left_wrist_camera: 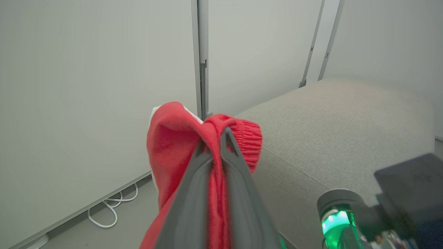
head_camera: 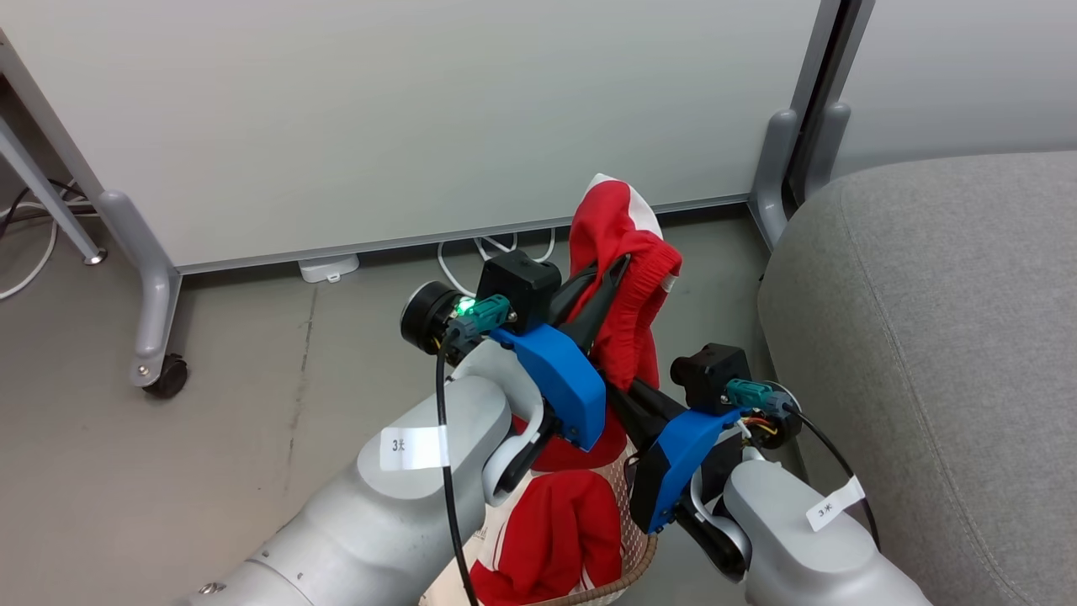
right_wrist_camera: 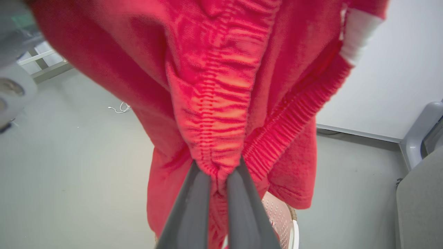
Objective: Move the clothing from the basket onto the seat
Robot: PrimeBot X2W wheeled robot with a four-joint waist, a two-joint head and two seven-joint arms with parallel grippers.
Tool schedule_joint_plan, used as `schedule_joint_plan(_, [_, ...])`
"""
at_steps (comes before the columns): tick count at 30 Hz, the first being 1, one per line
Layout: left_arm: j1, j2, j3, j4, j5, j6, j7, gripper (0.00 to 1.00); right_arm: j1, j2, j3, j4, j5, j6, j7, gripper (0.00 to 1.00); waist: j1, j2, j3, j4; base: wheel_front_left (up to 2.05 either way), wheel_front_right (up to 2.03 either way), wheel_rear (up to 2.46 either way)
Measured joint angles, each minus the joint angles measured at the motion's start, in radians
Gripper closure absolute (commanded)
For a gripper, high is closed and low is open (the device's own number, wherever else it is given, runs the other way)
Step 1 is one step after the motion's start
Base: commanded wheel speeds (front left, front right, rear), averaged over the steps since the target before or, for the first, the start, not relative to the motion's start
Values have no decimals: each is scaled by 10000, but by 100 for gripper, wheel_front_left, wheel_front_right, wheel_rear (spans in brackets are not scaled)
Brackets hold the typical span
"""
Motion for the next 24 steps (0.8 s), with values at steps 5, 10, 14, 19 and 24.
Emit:
schedule_joint_plan(5, [55, -4, 253, 17, 263, 42, -2, 0, -95, 0, -10, 52, 27, 0, -52, 100, 0, 0, 61, -47, 0, 0, 0])
schedule_joint_plan(10, [679, 150, 978, -232, 821, -2, -2, 0, -175, -2, -107, 79, -27, -2, -117, 100, 0, 0, 143, -83, 0, 0, 0])
schedule_joint_plan(14, [1457, 449, 1735, -821, 1425, -46, -4, 0, -190, -2, -226, 96, -111, 0, -136, 100, 0, 0, 192, -90, 0, 0, 0])
schedule_joint_plan(19, [2687, 901, 3068, -2048, 2353, -136, -4, 0, -185, -2, -364, 69, -201, 0, -178, 100, 0, 0, 236, -134, 0, 0, 0])
schedule_joint_plan(24, [4216, 1225, 4420, -3266, 3400, -320, -13, 0, -175, -2, -466, 2, -299, 0, -194, 100, 0, 0, 249, -177, 0, 0, 0])
